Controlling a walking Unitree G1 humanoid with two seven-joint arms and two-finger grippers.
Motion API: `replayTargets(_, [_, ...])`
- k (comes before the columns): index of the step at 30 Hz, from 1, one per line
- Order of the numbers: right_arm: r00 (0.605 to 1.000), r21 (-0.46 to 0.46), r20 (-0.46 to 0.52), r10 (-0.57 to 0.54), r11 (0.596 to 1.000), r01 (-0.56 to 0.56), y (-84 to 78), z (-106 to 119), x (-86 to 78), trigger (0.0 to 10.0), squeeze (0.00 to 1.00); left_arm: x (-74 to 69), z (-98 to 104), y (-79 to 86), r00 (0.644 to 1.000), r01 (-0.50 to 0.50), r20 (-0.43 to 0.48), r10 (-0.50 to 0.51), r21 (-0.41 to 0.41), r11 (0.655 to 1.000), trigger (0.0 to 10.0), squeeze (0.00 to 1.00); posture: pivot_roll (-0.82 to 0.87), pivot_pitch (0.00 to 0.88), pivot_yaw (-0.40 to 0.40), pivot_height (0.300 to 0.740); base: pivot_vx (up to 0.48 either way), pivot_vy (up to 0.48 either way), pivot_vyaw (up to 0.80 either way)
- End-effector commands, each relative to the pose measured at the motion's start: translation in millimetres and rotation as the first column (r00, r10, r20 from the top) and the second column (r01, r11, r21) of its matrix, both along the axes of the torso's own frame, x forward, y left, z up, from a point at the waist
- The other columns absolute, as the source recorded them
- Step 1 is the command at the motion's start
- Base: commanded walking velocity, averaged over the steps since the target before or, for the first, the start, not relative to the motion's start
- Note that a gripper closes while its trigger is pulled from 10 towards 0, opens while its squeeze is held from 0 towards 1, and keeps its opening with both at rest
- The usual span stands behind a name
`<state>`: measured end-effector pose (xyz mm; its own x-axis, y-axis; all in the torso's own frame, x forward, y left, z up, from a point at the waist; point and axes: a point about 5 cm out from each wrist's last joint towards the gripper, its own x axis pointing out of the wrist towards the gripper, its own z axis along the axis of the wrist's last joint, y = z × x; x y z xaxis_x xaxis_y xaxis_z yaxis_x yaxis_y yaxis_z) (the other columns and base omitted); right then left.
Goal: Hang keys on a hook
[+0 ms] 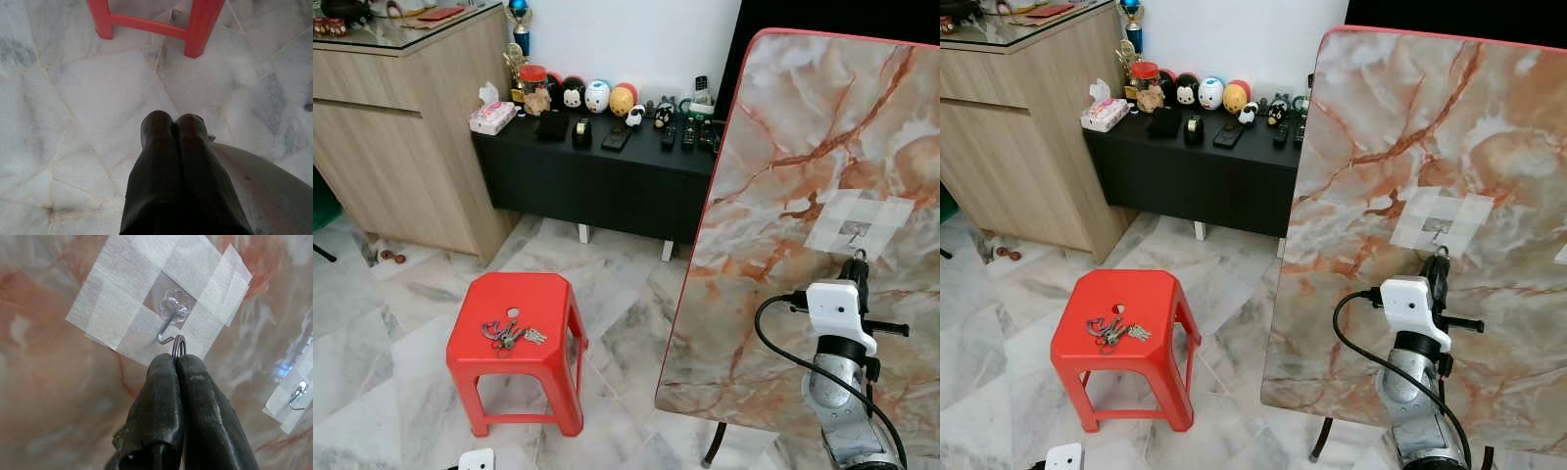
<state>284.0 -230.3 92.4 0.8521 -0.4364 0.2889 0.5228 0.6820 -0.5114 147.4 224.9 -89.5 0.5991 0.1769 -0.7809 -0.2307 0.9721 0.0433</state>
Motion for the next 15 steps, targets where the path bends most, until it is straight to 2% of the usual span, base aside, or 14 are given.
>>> replayTargets(1, [0.999, -0.027, 0.041, 0.005, 1.000, -0.004, -0.2, 12.1, 3.1, 10.0, 0.00, -3.0, -1.4, 1.2, 1.000, -0.010, -0.018, 0.010, -0.005, 1.000, 10.0, 0.00, 0.20, 0.000, -0.076, 0.740, 0.000, 0.000, 0.00])
replayTargets(8, [1.000, -0.039, 0.021, 0.010, 0.999, -0.009, 2.5, 12.1, 6.3, 10.0, 0.00, -1.2, -1.0, -0.1, 1.000, -0.006, -0.014, 0.006, -0.006, 1.000, 10.0, 0.00, 0.20, 0.000, -0.077, 0.740, 0.000, 0.000, 0.00])
replayTargets(15, [1.000, -0.058, 0.016, -0.027, 0.998, 0.028, -2.7, 13.5, 7.7, 10.0, 0.00, -2.7, -1.4, -0.9, 1.000, -0.007, -0.010, 0.007, -0.009, 1.000, 10.0, 0.00, 0.20, 0.000, -0.077, 0.740, 0.000, 0.000, 0.00])
